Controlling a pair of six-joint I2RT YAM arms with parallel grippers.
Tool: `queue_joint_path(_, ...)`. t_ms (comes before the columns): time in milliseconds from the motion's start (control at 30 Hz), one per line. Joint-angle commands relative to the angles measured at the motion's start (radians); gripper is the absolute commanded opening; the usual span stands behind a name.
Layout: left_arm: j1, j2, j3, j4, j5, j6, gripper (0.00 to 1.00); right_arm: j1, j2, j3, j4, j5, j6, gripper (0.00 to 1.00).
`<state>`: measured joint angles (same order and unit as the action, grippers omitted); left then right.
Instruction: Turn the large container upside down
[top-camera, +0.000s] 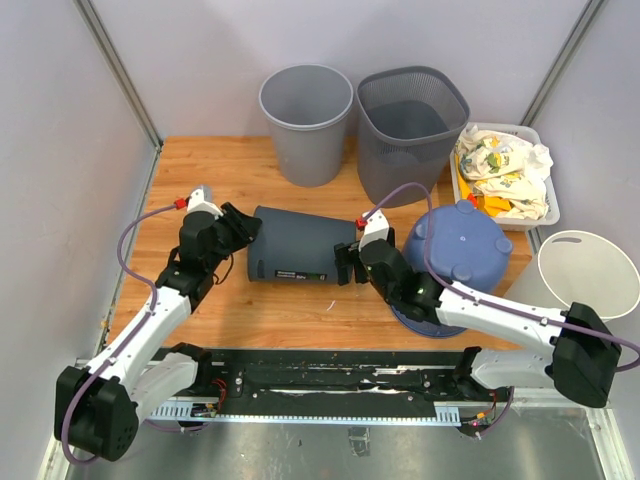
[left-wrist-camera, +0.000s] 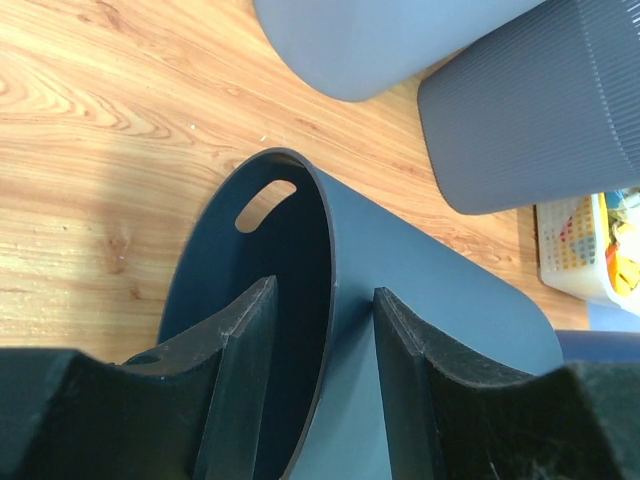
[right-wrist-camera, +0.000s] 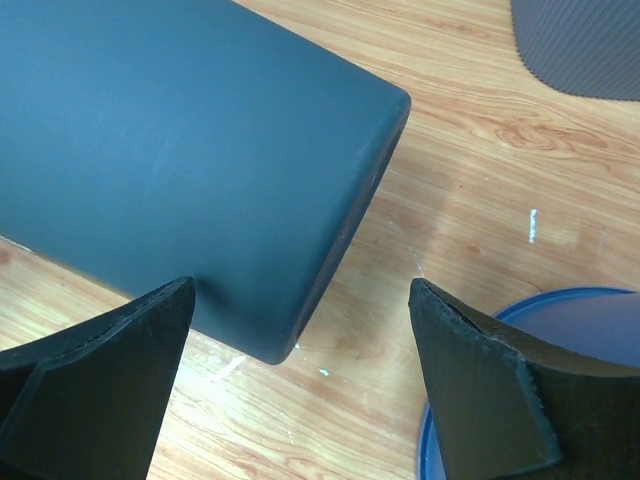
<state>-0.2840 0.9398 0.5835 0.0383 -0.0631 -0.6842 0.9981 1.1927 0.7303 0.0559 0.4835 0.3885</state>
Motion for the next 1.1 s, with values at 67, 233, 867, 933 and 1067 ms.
queue_joint_path(67,-0.003,-0.002,0.038,-0.055,-0.026,0.05,0.48,-0.051,-0.007,-0.015,0.125,-0.125,0.068,0.89)
queue_joint_path(233,-0.003,-0.004,0.044,-0.084,-0.011,0.047,0.46,-0.052,0.019,0.005,0.145,-0.173,0.083,0.89)
queue_joint_path(867,-0.003,-0.03,0.054,-0.144,0.058,0.054,0.43,-0.054,0.128,0.038,0.247,-0.265,0.122,0.88)
queue_joint_path(933,-0.003,-0.03,0.052,-0.143,0.066,0.055,0.43,-0.055,0.123,0.03,0.273,-0.271,0.122,0.88)
queue_joint_path(1067,-0.003,-0.028,0.052,-0.135,0.101,0.049,0.43,-0.055,0.091,0.025,0.304,-0.278,0.115,0.87)
